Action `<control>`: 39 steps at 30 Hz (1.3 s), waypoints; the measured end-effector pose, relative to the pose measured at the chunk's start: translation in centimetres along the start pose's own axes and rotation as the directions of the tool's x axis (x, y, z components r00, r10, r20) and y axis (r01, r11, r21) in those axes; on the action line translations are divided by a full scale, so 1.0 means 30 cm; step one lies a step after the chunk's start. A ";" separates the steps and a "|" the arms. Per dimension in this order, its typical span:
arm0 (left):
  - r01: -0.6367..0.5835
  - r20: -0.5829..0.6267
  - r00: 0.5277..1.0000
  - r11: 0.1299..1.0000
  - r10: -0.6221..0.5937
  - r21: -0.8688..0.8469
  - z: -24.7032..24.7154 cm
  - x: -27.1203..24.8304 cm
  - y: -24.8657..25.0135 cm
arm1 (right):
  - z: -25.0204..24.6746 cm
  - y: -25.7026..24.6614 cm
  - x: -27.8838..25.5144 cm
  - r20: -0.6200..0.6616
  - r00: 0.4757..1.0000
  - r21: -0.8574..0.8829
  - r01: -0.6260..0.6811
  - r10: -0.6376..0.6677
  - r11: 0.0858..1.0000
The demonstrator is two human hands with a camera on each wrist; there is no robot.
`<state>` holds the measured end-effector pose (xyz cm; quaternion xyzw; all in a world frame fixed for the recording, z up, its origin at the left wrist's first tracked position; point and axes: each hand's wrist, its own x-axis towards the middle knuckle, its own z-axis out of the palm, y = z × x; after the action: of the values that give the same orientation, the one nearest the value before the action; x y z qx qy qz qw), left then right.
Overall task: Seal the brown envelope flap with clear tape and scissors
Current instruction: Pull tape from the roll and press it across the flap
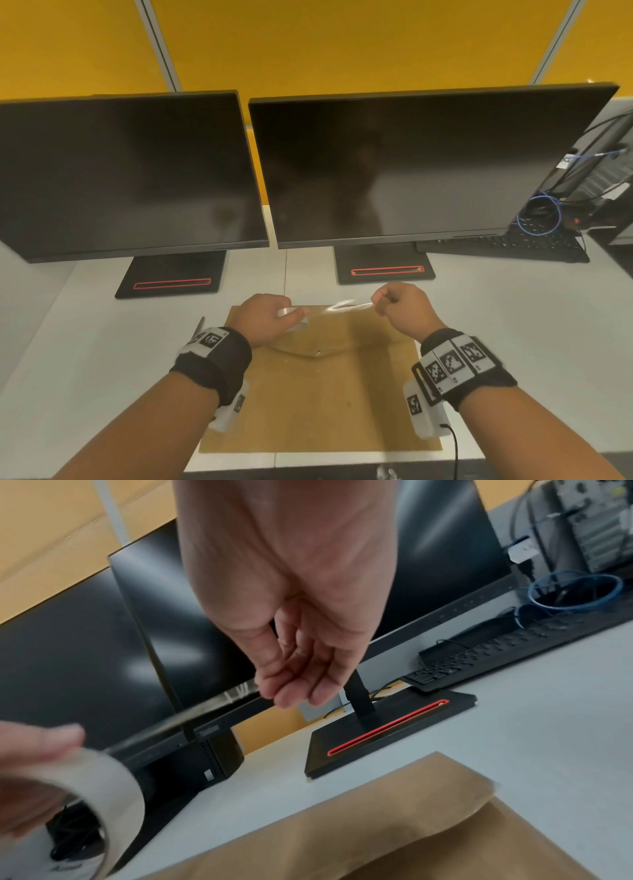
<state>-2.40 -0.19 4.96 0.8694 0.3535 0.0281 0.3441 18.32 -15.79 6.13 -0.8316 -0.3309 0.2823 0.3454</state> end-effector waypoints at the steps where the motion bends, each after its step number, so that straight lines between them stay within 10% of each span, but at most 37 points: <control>1: 0.019 -0.029 0.999 0.999 -0.017 0.047 -0.001 0.000 0.000 | 0.000 -0.004 -0.003 0.003 1.000 0.003 0.002 -0.002 1.000; 7: 0.134 -0.121 0.987 0.950 -0.103 0.284 -0.003 -0.018 0.017 | -0.006 -0.006 -0.012 0.007 1.000 -0.024 0.009 -0.009 1.000; 13: 0.020 0.053 0.999 0.963 -0.006 -0.269 -0.033 -0.032 -0.073 | -0.041 0.018 -0.014 -0.005 1.000 -0.010 -0.005 0.005 1.000; 24: 0.073 -0.070 0.996 0.940 -0.052 0.334 -0.014 -0.018 -0.035 | -0.035 0.039 -0.025 -0.022 1.000 -0.014 -0.010 0.010 1.000; 33: 0.088 0.201 0.977 0.994 -0.073 -0.066 -0.027 -0.033 -0.034 | -0.065 0.091 -0.006 0.029 0.997 -0.039 -0.069 0.070 0.997; 39: 0.032 0.185 0.979 0.954 -0.090 0.297 0.008 -0.015 -0.020 | -0.073 0.106 -0.009 0.033 0.998 -0.073 -0.050 0.052 0.996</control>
<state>-3.02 -0.31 4.49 0.8978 0.3449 -0.1208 0.2457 20.81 -18.56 5.08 -0.8466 -0.3255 0.2933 0.3022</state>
